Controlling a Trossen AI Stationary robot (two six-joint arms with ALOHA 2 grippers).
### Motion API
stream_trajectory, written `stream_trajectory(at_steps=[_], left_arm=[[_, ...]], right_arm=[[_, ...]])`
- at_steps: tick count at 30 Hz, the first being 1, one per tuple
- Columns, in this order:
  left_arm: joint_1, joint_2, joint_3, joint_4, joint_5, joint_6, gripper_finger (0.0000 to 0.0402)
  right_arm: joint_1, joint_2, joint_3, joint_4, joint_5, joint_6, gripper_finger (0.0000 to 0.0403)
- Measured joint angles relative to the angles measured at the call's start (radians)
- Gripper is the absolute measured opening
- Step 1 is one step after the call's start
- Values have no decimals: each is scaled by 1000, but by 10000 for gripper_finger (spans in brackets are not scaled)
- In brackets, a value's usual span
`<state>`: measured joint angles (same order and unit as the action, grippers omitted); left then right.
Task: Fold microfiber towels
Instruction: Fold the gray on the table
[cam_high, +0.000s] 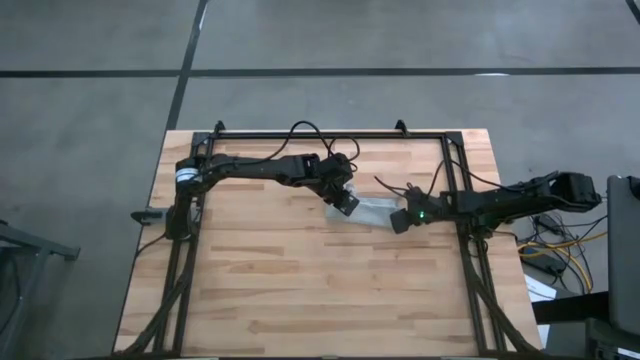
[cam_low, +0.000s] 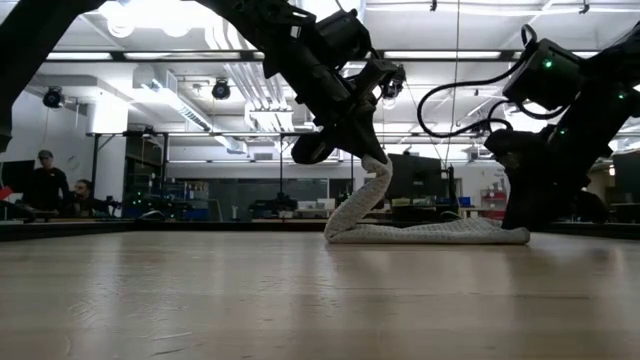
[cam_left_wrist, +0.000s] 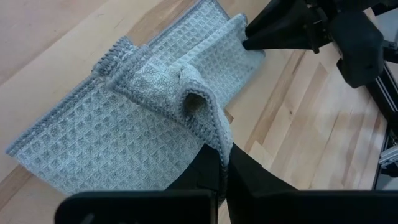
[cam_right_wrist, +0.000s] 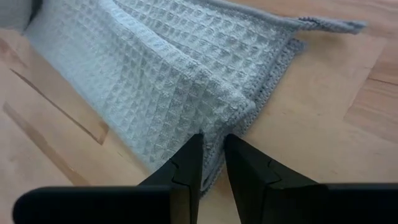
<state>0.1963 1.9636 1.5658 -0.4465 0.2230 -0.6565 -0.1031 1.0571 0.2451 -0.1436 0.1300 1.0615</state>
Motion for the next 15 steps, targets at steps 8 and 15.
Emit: stream_trajectory(at_steps=[8, 15], left_arm=[[-2, 0, 0, -6, 3, -2, 6], [-3, 0, 0, -70, 4, -3, 6]], right_arm=[[0, 156, 19, 134, -24, -17, 68], [0, 303, 113, 187, -34, -80, 68]])
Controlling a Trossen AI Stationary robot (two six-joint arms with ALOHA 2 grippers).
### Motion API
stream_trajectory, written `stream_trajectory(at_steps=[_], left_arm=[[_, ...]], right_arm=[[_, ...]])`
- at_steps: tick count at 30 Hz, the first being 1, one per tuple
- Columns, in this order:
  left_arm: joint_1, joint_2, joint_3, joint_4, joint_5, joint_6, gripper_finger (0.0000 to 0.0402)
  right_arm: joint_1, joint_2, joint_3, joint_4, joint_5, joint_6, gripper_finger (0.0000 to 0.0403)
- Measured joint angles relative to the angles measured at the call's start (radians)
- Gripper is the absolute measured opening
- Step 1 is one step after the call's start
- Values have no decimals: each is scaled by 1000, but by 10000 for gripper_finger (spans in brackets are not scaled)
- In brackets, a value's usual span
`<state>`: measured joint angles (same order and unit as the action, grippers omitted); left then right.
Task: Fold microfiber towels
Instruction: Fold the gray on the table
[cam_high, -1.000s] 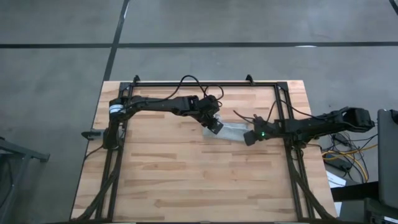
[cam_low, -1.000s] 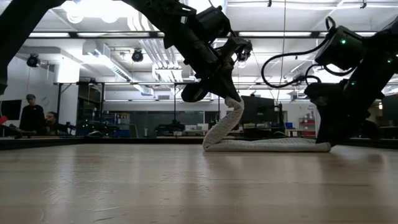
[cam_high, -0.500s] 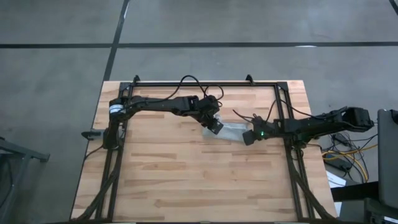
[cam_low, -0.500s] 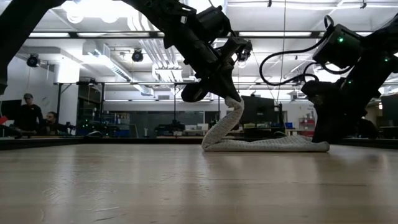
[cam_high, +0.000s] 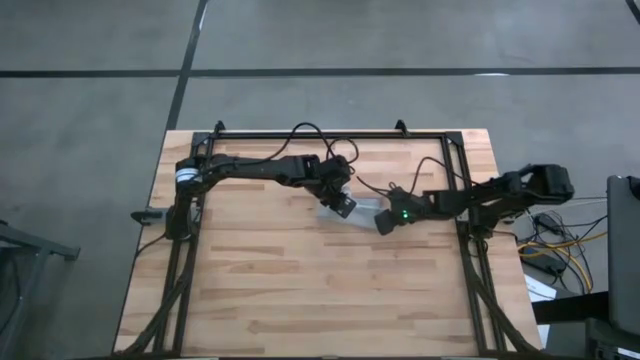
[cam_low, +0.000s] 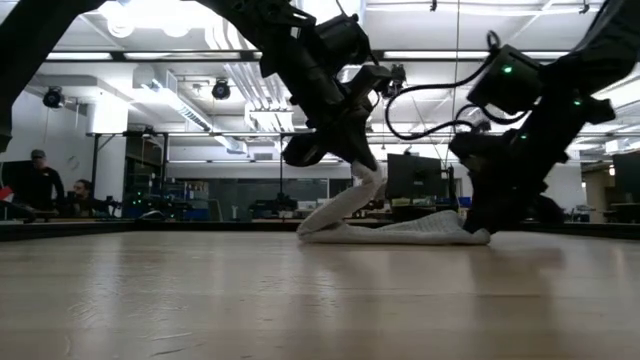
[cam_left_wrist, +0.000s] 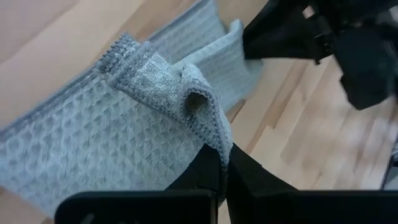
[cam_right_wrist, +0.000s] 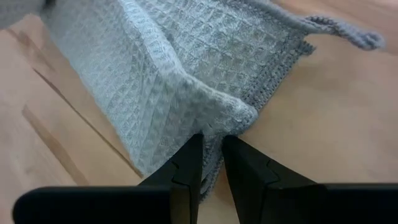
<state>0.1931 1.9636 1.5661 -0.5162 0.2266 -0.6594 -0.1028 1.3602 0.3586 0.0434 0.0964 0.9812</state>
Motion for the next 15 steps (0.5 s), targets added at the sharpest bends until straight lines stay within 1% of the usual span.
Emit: stream_trajectory(at_steps=[3, 9, 15], left_arm=[[-4, 0, 0, -25, 0, 0, 6], [-16, 0, 0, -25, 1, 0, 6], [-28, 0, 0, -25, 1, 0, 6]], right_arm=[[0, 60, 55, -2, -4, -32, 68], [0, 169, 148, -1, -25, -70, 68], [0, 226, 209, -2, -52, -103, 68]])
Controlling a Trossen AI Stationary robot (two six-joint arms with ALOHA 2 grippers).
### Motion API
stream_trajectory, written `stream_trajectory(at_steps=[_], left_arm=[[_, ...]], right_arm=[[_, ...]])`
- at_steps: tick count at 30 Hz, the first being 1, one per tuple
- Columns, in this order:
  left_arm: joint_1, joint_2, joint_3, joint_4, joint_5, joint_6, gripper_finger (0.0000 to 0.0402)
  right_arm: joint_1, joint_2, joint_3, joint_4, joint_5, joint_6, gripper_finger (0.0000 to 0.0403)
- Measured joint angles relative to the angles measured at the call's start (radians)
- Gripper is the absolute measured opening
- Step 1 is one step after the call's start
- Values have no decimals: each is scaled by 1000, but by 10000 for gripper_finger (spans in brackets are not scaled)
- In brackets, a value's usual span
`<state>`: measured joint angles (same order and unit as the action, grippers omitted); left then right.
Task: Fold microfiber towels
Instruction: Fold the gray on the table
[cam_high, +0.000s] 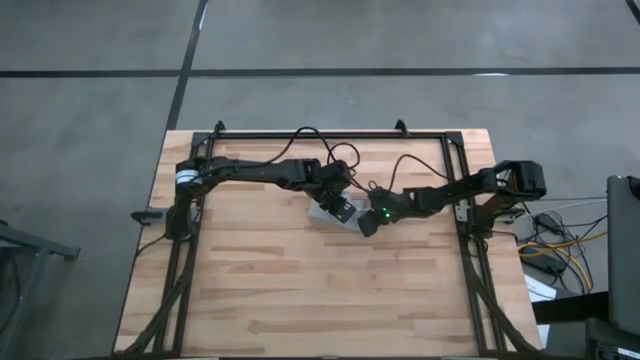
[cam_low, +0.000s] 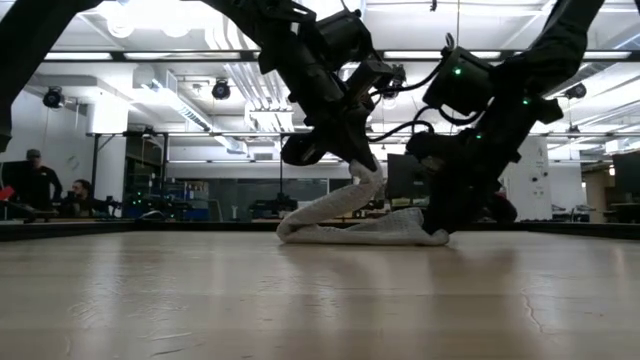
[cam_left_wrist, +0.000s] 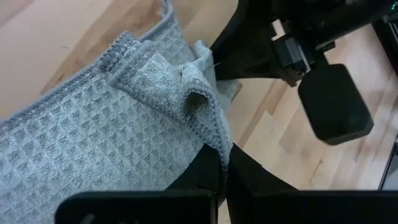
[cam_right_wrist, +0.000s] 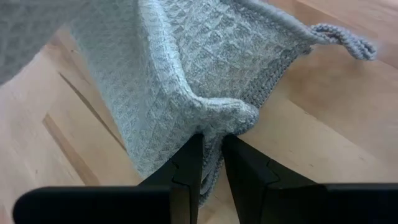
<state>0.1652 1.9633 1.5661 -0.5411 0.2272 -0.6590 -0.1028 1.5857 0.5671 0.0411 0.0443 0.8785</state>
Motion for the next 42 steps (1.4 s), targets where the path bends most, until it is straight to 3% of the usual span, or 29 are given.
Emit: stream_trajectory(at_steps=[24, 36, 42], left_arm=[[-5, 0, 31, 43, -3, -24, 6], [-4, 0, 31, 45, -5, -26, 6], [-4, 0, 31, 80, -5, -27, 6]], right_arm=[[0, -51, 14, -22, -19, -48, 68], [0, -292, 16, -229, 91, -54, 68], [0, -420, 16, -243, 115, -71, 68]])
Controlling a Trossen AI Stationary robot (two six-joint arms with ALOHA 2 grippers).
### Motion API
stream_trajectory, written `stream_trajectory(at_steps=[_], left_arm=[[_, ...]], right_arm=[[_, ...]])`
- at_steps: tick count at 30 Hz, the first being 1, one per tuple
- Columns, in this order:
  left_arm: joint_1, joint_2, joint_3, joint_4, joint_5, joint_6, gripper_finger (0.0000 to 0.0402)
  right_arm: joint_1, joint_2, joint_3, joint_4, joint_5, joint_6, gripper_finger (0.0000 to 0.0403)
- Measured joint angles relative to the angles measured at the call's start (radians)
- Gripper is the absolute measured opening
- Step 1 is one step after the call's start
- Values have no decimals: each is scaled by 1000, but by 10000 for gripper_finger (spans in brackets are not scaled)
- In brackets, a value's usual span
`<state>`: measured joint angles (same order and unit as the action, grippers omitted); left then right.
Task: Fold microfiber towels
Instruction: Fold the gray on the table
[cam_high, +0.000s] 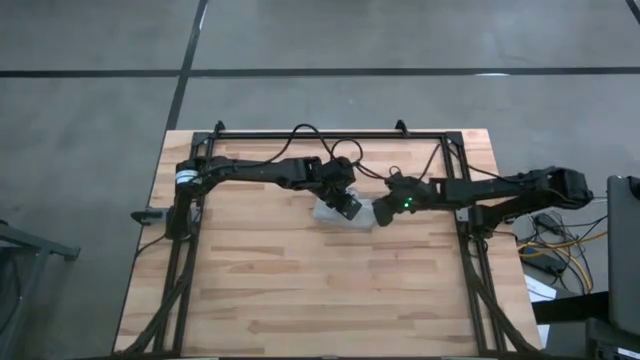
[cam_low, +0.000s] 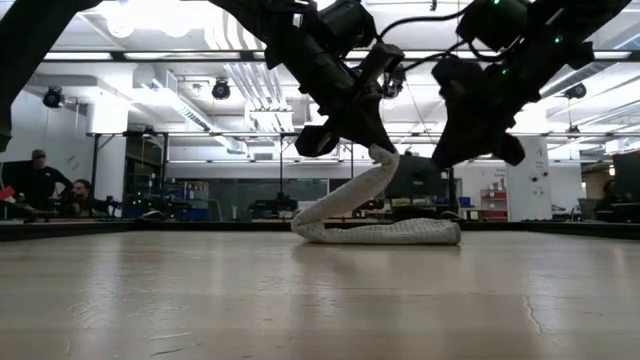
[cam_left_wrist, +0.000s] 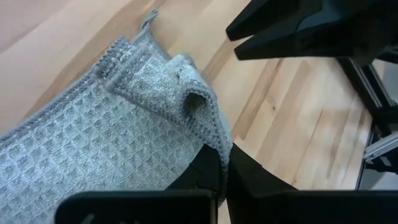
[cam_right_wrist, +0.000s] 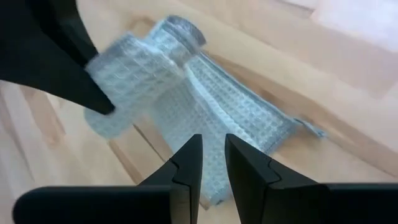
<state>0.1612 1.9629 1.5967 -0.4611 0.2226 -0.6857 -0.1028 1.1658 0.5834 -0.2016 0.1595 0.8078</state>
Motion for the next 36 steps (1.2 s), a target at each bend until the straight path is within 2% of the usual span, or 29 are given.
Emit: stream_trajectory(at_steps=[8, 36], left_arm=[[0, 0, 0, 70, 0, 0, 6], [10, 110, 1, 123, 2, 26, 6]], right_arm=[[0, -57, 0, -5, 21, -8, 68], [0, -52, 114, 2, 27, -136, 68]])
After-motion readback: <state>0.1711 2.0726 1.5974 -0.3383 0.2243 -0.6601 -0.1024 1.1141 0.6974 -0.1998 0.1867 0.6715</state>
